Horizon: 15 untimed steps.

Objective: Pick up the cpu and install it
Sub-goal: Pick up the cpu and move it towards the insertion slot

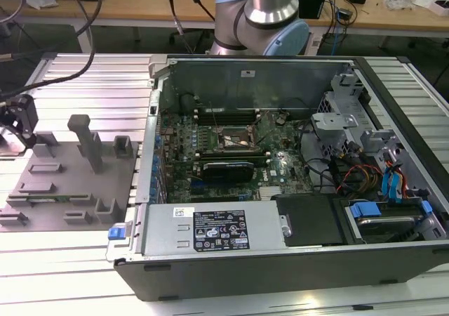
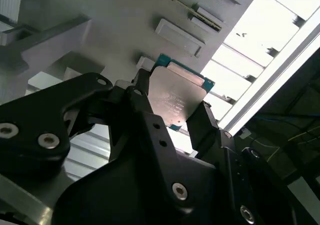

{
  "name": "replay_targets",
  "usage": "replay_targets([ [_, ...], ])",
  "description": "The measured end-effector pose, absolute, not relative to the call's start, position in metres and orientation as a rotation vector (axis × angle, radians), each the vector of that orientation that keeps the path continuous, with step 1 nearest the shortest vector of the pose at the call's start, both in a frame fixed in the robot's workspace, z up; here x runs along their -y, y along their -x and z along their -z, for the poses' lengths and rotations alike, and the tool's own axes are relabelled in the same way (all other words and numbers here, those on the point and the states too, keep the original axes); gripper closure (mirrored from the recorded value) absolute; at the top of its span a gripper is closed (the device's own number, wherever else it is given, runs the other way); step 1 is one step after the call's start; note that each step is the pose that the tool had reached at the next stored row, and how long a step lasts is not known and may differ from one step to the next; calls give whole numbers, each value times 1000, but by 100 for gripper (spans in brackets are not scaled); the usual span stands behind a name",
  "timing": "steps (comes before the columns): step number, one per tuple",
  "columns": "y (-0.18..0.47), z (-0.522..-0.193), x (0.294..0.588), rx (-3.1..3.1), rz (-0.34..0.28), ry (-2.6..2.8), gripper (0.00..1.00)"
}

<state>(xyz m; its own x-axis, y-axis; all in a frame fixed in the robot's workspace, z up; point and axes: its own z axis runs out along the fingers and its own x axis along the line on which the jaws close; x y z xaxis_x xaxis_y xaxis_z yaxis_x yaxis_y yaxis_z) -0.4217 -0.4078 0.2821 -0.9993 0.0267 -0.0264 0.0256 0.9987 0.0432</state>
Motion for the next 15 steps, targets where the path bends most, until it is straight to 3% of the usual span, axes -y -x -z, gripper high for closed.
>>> replay_targets([
  [15, 422, -322, 407, -3114, -67, -41, 45],
])
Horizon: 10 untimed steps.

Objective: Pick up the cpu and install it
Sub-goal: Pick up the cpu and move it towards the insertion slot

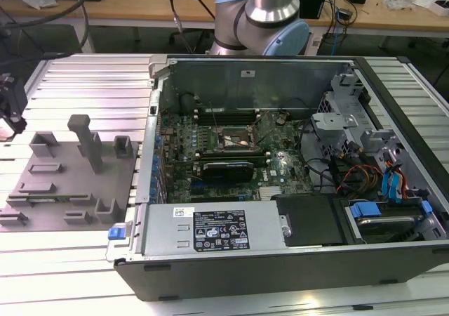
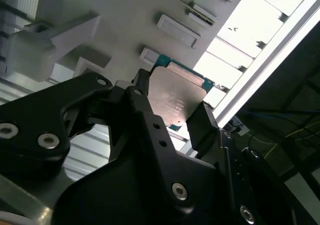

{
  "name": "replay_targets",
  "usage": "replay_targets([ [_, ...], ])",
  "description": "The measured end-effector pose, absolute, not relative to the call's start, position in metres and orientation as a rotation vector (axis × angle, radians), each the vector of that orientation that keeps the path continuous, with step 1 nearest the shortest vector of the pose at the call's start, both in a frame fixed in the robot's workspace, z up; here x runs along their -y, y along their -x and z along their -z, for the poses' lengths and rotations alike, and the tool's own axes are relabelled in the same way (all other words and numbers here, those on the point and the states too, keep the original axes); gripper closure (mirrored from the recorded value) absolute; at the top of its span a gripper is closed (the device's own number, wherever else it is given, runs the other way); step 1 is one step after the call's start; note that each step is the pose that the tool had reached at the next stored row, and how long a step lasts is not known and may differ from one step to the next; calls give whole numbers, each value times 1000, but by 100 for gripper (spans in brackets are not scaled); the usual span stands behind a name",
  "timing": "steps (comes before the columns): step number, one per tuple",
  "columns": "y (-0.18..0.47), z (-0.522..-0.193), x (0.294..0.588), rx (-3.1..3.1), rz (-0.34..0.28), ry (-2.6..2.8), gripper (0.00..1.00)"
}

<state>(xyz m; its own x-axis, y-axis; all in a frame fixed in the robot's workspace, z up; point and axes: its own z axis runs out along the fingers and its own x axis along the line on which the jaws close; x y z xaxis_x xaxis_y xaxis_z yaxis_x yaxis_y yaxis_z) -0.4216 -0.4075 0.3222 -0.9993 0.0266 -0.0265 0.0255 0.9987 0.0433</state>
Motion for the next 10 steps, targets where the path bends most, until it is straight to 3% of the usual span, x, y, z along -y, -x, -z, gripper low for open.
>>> replay_targets([
  [10, 422, -352, 407, -3114, -67, -41, 45],
])
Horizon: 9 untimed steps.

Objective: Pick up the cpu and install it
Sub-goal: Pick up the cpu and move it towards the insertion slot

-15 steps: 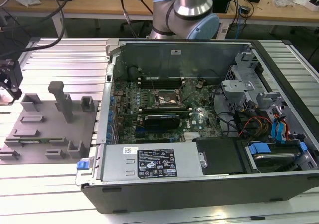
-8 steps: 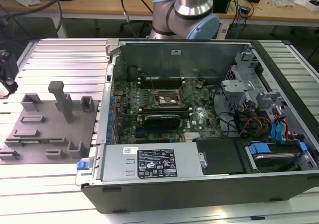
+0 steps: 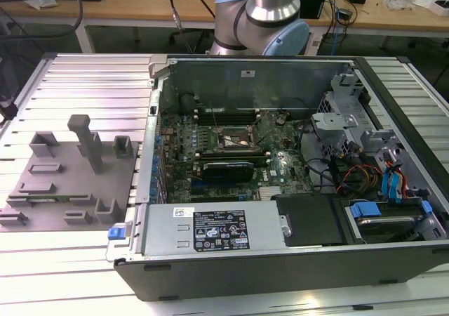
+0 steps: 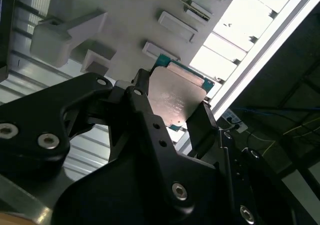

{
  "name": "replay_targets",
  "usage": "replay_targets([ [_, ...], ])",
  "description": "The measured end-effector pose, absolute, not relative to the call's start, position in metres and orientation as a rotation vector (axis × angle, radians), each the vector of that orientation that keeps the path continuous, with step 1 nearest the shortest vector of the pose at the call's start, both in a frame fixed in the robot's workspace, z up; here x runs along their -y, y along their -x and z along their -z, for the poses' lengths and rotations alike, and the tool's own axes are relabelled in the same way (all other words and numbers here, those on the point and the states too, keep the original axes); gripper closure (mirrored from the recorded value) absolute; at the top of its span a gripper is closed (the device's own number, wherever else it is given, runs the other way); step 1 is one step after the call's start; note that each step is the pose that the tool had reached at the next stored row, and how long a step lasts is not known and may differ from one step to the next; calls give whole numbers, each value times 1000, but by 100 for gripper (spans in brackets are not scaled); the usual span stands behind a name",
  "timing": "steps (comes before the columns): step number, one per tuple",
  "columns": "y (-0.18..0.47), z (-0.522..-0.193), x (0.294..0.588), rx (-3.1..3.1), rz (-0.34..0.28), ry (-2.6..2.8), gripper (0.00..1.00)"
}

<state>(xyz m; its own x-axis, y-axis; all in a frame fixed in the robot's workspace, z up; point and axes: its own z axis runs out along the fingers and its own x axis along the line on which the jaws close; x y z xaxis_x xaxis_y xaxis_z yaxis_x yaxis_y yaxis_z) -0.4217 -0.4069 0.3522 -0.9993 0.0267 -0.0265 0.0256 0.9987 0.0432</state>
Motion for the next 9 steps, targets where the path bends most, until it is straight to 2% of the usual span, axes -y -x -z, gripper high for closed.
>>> replay_targets([
  [9, 422, -377, 406, -3114, -67, -41, 45],
])
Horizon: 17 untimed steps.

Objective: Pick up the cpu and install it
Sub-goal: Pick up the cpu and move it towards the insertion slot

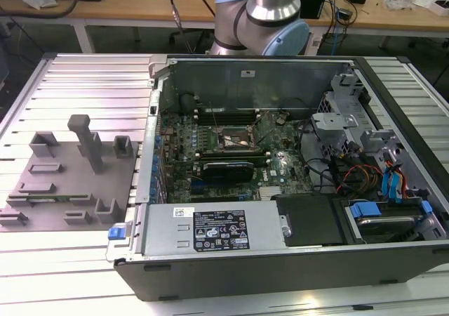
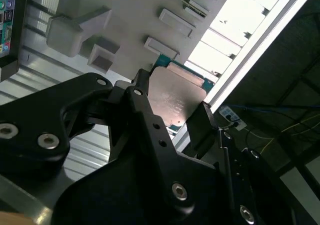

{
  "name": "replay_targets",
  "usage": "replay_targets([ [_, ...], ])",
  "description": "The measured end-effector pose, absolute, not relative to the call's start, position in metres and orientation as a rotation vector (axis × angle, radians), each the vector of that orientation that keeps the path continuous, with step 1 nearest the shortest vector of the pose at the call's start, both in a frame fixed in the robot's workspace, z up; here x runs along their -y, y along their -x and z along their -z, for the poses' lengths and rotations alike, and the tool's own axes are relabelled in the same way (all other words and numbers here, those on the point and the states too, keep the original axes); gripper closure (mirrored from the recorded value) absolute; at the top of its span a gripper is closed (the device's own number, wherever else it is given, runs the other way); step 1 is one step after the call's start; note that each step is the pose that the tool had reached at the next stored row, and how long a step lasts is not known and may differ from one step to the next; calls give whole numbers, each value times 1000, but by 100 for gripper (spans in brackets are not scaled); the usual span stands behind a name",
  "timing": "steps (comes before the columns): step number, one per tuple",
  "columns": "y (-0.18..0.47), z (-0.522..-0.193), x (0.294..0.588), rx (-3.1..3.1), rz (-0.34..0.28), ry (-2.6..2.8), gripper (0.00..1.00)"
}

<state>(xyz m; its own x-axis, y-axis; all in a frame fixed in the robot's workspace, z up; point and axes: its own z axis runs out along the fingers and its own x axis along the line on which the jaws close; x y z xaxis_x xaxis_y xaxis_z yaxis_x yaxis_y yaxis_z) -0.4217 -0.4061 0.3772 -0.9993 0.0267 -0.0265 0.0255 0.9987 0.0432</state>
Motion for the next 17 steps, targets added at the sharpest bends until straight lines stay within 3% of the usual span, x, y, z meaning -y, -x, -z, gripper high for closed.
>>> replay_targets([
  [17, 408, -388, 406, -3113, -67, -41, 45],
])
